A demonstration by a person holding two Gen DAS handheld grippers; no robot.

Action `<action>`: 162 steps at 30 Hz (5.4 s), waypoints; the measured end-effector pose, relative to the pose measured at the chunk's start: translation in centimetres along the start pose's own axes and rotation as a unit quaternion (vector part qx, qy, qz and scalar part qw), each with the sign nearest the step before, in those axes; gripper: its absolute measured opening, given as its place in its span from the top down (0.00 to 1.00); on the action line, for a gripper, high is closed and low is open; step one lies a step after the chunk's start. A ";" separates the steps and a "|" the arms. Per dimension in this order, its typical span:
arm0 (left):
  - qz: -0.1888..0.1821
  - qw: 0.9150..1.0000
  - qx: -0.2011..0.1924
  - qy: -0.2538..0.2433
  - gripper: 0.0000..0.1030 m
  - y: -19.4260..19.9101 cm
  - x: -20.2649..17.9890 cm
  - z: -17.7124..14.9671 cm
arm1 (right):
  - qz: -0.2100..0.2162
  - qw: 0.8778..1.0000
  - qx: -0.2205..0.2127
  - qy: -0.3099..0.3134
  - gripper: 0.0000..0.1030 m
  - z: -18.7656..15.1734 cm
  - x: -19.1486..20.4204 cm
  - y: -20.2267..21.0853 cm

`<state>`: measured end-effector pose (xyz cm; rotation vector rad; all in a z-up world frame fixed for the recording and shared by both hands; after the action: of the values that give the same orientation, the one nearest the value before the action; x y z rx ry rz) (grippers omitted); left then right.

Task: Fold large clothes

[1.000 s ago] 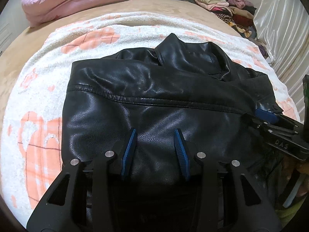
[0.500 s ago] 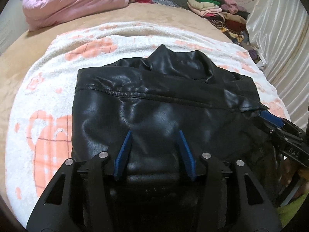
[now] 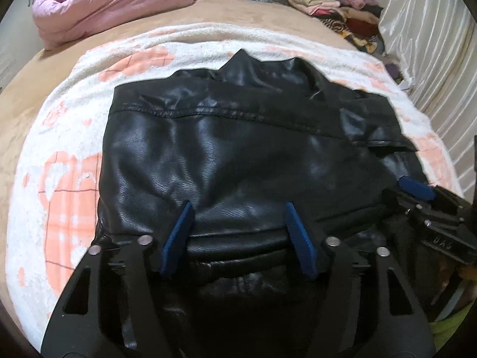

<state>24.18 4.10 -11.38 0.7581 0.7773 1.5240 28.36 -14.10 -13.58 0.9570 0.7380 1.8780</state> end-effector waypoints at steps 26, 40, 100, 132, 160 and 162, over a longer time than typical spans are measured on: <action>-0.029 0.998 -0.056 0.010 0.09 7.5 -0.8 1.6 | -0.005 0.994 -0.111 -0.001 0.04 2.7 1.8 9.5; -0.039 0.995 -0.088 0.004 0.09 11.9 -0.8 1.5 | -0.001 0.989 -0.146 0.016 0.04 3.2 4.5 13.2; -0.045 0.998 -0.043 0.018 0.09 14.2 3.2 -10.5 | -0.001 0.992 -0.128 -0.004 0.04 -6.2 4.4 19.5; -0.030 0.996 0.059 0.053 0.09 8.9 8.7 -20.5 | 0.024 0.996 0.016 -0.086 0.05 -18.9 -4.4 14.9; -0.070 0.993 0.036 0.092 0.96 12.3 10.2 -21.0 | 0.089 0.993 -0.015 -0.080 0.90 -19.9 -1.9 18.7; -0.080 0.992 0.026 0.098 0.96 13.5 10.5 -20.2 | 0.105 0.991 -0.025 -0.085 0.90 -19.4 -1.5 19.7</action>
<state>-0.92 12.56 -11.37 0.5755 1.0040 1.4508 3.94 -26.18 -8.81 1.1828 0.5015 1.9563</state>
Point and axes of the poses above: each gripper's, at about its wrist camera, not at the fingertips, and y roughly against the way its jaws point, x to its left, z to its top, the point moved 10 cm from there along -y, roughly the way its jaws point, and after that the axes turned 12 degrees about z, right-handed, at the moved point
